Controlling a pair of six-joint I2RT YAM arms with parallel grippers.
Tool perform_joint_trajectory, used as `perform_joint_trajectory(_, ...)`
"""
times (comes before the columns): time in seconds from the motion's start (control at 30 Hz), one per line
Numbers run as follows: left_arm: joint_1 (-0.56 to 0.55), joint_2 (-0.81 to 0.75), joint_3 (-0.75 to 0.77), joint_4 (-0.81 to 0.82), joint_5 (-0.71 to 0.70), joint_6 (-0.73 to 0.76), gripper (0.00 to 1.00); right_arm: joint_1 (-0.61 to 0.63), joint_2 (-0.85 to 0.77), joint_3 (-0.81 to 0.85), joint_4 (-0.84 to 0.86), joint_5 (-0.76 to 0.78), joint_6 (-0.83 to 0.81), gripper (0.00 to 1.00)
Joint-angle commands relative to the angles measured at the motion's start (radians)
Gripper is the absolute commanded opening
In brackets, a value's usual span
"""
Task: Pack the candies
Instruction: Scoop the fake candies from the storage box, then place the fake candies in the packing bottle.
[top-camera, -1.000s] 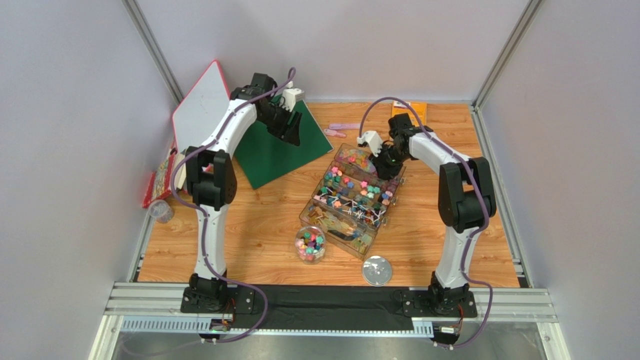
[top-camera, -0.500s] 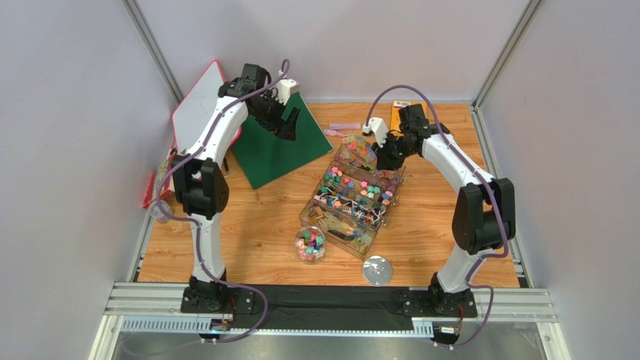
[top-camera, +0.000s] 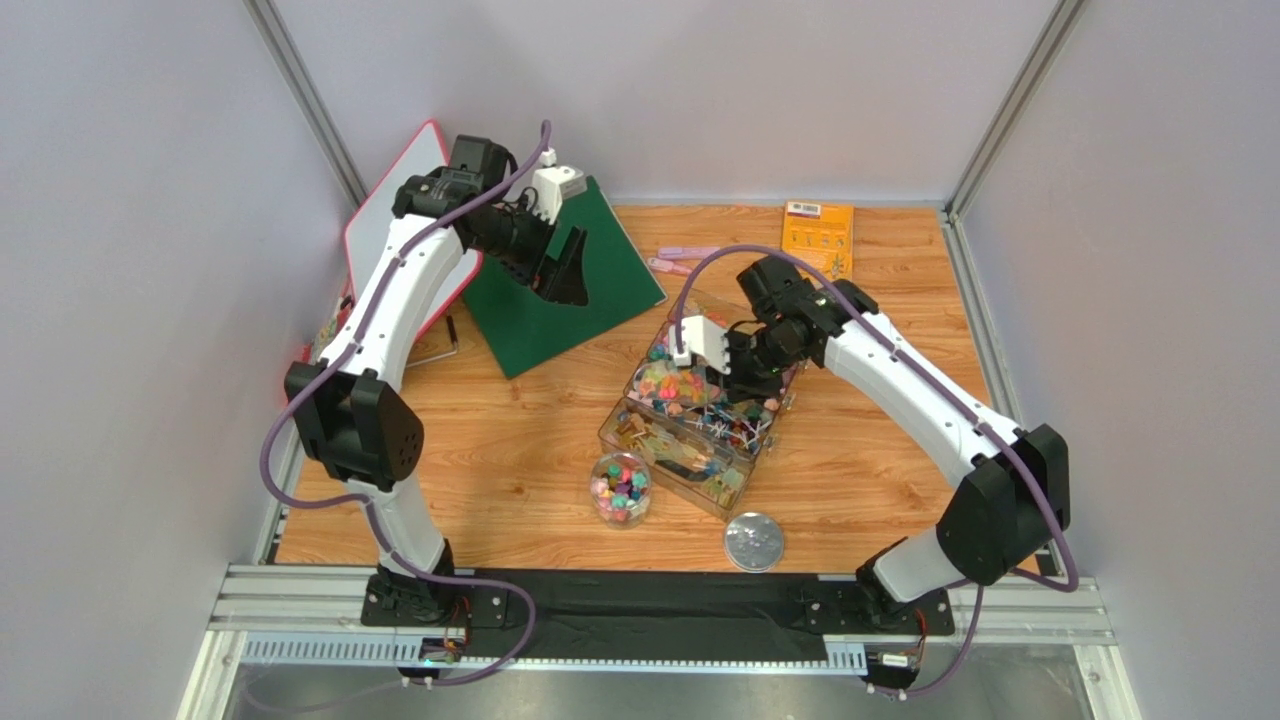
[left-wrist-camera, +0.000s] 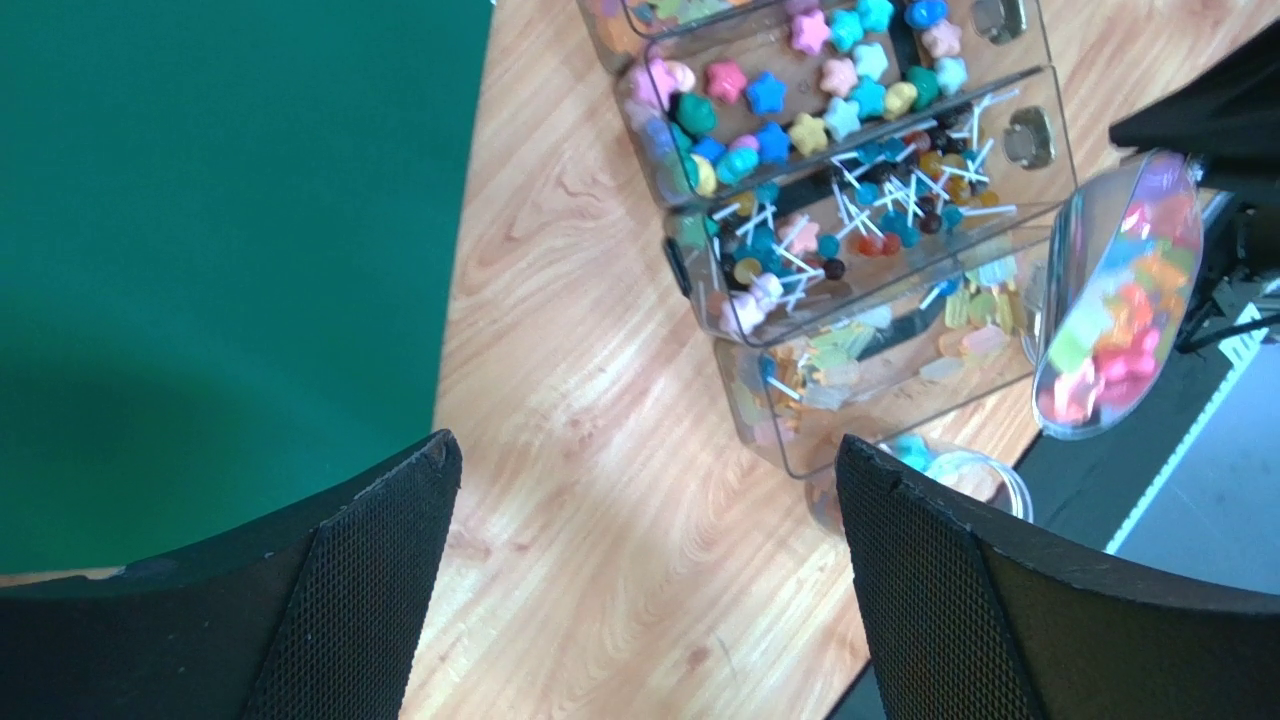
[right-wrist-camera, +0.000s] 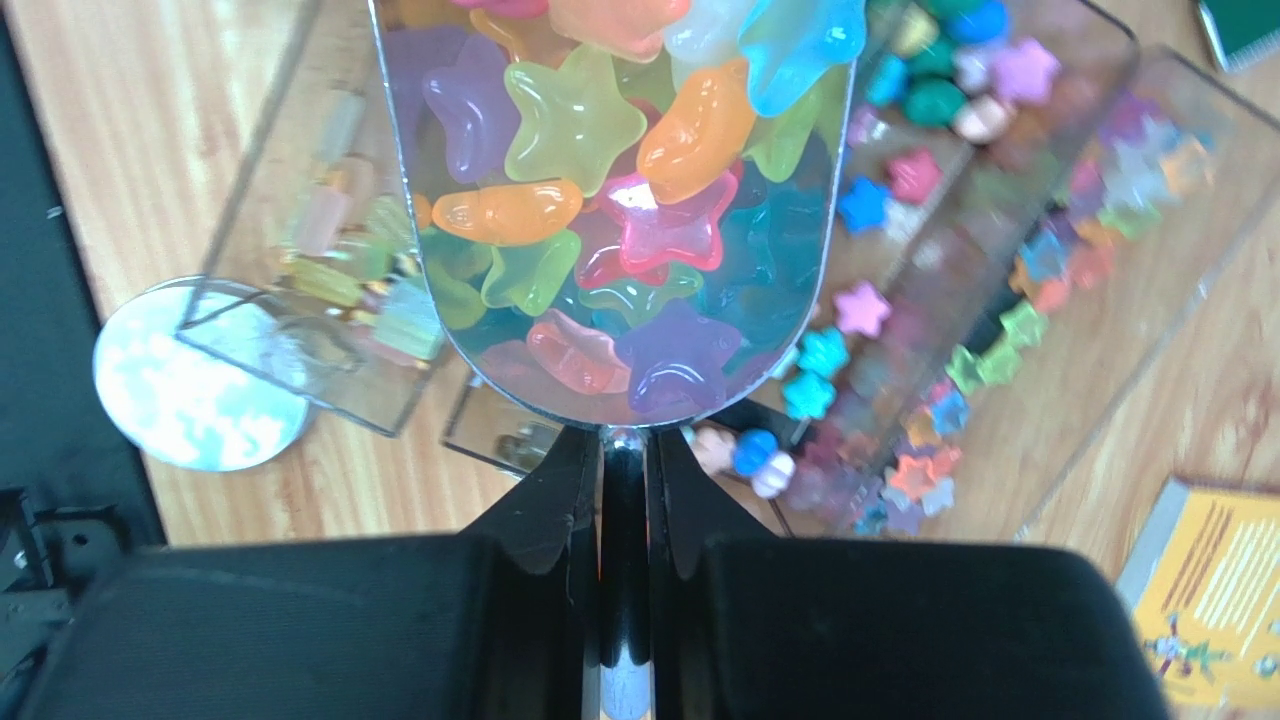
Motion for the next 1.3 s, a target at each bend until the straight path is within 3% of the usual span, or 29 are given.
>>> perform_joint_trajectory(0.0,-0.003,-0.089,-0.042,-0.016,-0.025,-0.01,0.99,0.097,-0.035,-0.006,-0.027,0.035,-0.037,0.0)
perform_joint_trajectory(0.5,-0.001,-0.269,-0.231,0.113,-0.222,0.04,0.98,0.299,0.077,0.026,-0.16,0.262,-0.168,0.0)
perform_joint_trajectory(1.27,0.007,-0.452,-0.458,0.28,-0.207,0.004,0.98,0.494,0.174,0.164,-0.335,0.615,-0.077,0.0)
